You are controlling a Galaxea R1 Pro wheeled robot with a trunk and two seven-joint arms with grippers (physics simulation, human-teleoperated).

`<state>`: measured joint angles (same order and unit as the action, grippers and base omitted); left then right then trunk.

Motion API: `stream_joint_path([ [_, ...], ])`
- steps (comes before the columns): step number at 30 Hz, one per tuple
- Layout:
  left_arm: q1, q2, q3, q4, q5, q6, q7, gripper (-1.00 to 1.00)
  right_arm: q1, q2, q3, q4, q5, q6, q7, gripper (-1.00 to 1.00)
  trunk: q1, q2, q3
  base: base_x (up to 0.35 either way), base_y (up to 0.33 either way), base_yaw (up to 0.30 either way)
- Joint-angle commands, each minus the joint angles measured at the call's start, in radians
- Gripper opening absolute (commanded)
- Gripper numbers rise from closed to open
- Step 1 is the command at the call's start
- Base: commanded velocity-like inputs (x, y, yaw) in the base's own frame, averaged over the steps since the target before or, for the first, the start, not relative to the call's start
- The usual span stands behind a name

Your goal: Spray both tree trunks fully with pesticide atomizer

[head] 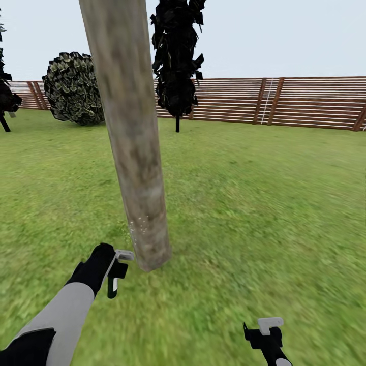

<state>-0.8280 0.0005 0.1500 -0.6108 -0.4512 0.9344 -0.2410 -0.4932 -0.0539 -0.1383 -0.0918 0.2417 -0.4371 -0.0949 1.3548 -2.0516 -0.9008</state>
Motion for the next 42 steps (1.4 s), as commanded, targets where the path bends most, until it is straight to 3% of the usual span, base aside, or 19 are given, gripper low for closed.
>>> stream_joint_path([
  [1, 0.0, -0.001, 0.004, 0.0, -0.01, 0.003, -0.01, -1.0, -0.001, 0.0, -0.007, 0.001, 0.011, -0.003, -0.003, 1.0, 0.0, 0.0, -0.001, 0.0, -0.192, 0.0],
  [23, 0.001, 0.001, 0.014, 0.009, -0.009, -0.015, -0.008, -1.0, -0.001, 0.001, -0.006, 0.002, 0.011, -0.003, -0.002, 1.0, 0.0, 0.0, -0.001, 0.0, -0.269, 0.002],
  [42, 0.001, -0.002, 0.016, -0.001, -0.007, -0.017, 0.001, -1.0, -0.001, 0.002, -0.006, 0.003, 0.011, -0.003, -0.002, 1.0, 0.0, 0.0, -0.001, 0.062, -0.273, 0.257],
])
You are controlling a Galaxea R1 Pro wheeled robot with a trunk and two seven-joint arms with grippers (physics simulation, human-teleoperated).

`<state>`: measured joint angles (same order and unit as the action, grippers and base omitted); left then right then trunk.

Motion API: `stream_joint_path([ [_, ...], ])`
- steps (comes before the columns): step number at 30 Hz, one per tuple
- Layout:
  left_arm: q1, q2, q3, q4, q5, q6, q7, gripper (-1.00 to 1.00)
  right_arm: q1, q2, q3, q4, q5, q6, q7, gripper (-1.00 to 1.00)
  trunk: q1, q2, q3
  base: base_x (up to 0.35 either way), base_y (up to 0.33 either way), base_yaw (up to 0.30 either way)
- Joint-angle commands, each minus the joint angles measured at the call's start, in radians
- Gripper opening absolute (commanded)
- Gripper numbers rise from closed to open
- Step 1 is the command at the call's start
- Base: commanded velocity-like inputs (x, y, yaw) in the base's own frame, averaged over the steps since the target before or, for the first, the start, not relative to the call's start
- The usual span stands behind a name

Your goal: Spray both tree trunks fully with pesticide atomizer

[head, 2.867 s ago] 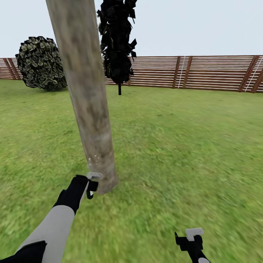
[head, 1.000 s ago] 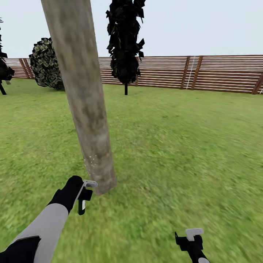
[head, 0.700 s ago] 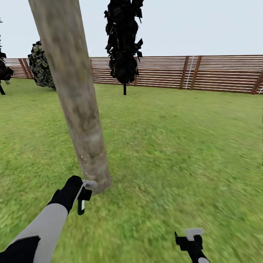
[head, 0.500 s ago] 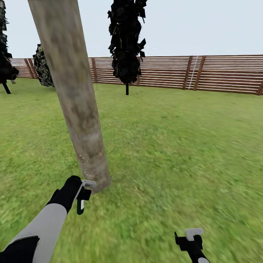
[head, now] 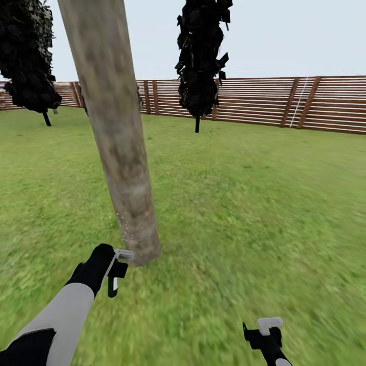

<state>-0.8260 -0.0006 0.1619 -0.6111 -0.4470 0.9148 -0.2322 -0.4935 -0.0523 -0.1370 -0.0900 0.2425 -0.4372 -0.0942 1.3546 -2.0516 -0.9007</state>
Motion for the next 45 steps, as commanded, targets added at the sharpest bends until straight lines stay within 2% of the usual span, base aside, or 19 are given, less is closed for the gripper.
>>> stream_joint_path([
  [1, -0.001, -0.001, 0.004, -0.001, -0.012, 0.003, -0.007, -1.0, 0.0, 0.0, -0.007, 0.001, 0.011, -0.003, -0.003, 1.0, 0.0, 0.0, -0.001, 0.146, -0.269, 0.277],
  [5, -0.001, -0.001, 0.004, -0.001, -0.012, 0.001, -0.007, -1.0, 0.0, 0.0, -0.007, 0.0, 0.011, -0.003, -0.002, 1.0, 0.0, 0.0, -0.001, 0.146, -0.269, 0.276],
  [11, -0.001, -0.001, 0.007, 0.0, -0.012, -0.039, -0.003, -1.0, 0.0, 0.0, -0.007, 0.001, 0.011, -0.003, -0.002, 1.0, 0.0, 0.0, -0.001, 0.143, -0.269, 0.248],
  [30, -0.002, -0.001, 0.018, -0.002, -0.012, -0.041, -0.003, -1.0, 0.0, -0.001, -0.007, 0.0, 0.011, -0.003, -0.004, 1.0, 0.0, 0.0, -0.001, 0.032, -0.275, 0.011],
  [31, -0.002, 0.0, 0.033, -0.002, -0.012, -0.041, -0.003, -1.0, 0.0, -0.001, -0.007, 0.0, 0.011, -0.003, -0.004, 1.0, 0.0, 0.0, -0.001, 0.0, -0.277, 0.192],
  [34, -0.002, 0.001, 0.049, -0.003, -0.012, -0.042, -0.003, -1.0, 0.0, 0.0, -0.007, 0.0, 0.011, -0.003, -0.004, 1.0, 0.0, 0.0, -0.001, 0.0, -0.277, 0.245],
  [42, -0.006, 0.0, 0.048, -0.006, -0.013, -0.042, -0.001, -1.0, 0.0, 0.0, -0.007, 0.001, 0.011, -0.003, -0.004, 1.0, 0.0, 0.0, -0.001, 0.009, -0.277, 0.275],
  [45, -0.015, -0.003, 0.045, -0.041, -0.012, -0.035, -0.002, -1.0, 0.0, 0.0, -0.007, 0.001, 0.011, -0.003, -0.004, 1.0, 0.0, 0.0, -0.001, 0.077, -0.277, 0.277],
])
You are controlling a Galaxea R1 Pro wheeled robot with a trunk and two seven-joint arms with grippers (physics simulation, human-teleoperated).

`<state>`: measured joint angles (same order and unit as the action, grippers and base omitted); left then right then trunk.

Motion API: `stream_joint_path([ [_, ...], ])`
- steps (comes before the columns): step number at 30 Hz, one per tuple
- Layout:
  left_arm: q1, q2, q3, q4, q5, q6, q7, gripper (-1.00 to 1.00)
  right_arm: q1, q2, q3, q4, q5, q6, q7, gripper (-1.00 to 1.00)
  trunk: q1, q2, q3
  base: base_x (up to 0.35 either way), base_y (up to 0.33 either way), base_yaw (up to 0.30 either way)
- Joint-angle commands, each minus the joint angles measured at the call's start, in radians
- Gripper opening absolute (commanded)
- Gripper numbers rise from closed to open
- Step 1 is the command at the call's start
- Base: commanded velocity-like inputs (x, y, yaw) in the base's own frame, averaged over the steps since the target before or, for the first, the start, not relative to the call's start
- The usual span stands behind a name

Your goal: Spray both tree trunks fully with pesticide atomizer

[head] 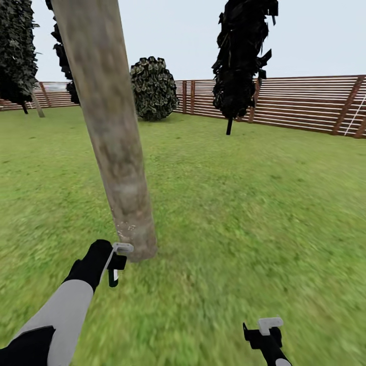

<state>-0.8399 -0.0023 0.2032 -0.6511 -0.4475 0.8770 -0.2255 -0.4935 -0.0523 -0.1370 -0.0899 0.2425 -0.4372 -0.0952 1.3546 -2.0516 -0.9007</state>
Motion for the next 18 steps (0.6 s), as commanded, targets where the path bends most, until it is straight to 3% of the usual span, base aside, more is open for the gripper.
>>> stream_joint_path([
  [1, -0.003, -0.002, 0.003, -0.021, -0.012, 0.005, -0.009, -1.0, 0.0, 0.0, -0.007, 0.001, 0.011, -0.003, -0.003, 1.0, 0.0, 0.0, -0.001, 0.107, -0.277, 0.277],
  [6, -0.019, -0.002, 0.0, -0.049, -0.011, 0.011, -0.011, -1.0, 0.0, 0.0, -0.007, 0.001, 0.011, -0.003, -0.003, 1.0, 0.0, 0.0, -0.001, 0.14, -0.25, 0.277],
  [10, -0.025, -0.002, -0.002, -0.05, -0.011, 0.014, -0.015, -1.0, 0.0, 0.0, -0.007, 0.0, 0.011, -0.003, -0.003, 1.0, 0.0, 0.0, -0.001, 0.037, -0.05, 0.277],
  [14, -0.101, -0.004, -0.003, -0.049, -0.011, 0.117, -0.019, -1.0, 0.0, 0.0, -0.007, 0.0, 0.011, -0.003, -0.003, 1.0, 0.0, 0.0, -0.001, 0.003, -0.004, 0.276],
  [18, -0.146, -0.003, -0.004, -0.048, -0.011, 0.137, -0.02, -1.0, 0.0, 0.0, -0.007, -0.001, 0.011, -0.003, -0.003, 1.0, 0.0, 0.0, -0.001, 0.0, 0.0, 0.224],
])
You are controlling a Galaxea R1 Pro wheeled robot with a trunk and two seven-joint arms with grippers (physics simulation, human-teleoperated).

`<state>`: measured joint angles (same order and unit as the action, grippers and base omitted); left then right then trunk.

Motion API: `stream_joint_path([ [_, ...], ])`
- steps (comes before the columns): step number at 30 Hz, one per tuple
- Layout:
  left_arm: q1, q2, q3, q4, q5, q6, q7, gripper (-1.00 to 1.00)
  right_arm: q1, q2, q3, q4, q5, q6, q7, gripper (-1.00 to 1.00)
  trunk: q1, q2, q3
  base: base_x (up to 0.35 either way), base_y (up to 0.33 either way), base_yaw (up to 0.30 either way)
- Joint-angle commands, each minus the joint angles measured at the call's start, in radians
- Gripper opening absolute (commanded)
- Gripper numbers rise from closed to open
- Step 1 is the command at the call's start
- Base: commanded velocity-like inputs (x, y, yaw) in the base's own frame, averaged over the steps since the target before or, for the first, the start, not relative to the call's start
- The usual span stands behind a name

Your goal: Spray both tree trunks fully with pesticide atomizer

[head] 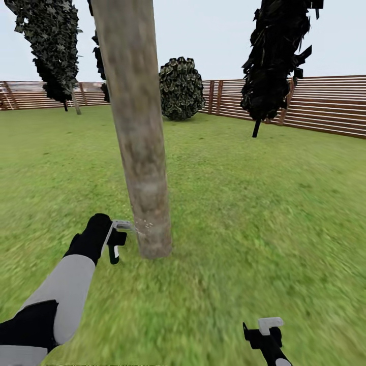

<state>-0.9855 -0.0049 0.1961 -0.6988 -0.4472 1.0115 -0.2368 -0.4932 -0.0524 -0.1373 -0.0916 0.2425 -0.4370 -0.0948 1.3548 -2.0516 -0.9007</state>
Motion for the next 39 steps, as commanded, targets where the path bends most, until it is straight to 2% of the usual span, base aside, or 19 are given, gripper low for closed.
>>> stream_joint_path([
  [1, -0.006, -0.001, 0.003, -0.001, -0.011, 0.003, -0.009, -1.0, -0.001, 0.0, -0.007, 0.001, 0.011, -0.003, -0.003, 1.0, 0.0, 0.0, -0.001, 0.0, 0.0, 0.092],
  [7, -0.009, -0.001, 0.003, -0.001, -0.011, 0.004, -0.009, -1.0, -0.001, -0.001, -0.008, 0.002, 0.011, -0.003, -0.003, 1.0, 0.0, 0.0, -0.001, 0.033, -0.098, 0.016],
  [33, -0.001, 0.0, 0.003, 0.008, -0.013, 0.001, -0.009, -1.0, -0.001, -0.001, -0.007, 0.001, 0.011, -0.003, -0.003, 1.0, 0.0, 0.0, -0.001, 0.026, -0.273, 0.001],
  [39, 0.0, 0.0, 0.003, 0.01, -0.013, 0.001, -0.008, -1.0, -0.001, 0.0, -0.007, 0.001, 0.011, -0.003, -0.003, 1.0, 0.0, 0.0, -0.001, 0.0, -0.278, 0.199],
])
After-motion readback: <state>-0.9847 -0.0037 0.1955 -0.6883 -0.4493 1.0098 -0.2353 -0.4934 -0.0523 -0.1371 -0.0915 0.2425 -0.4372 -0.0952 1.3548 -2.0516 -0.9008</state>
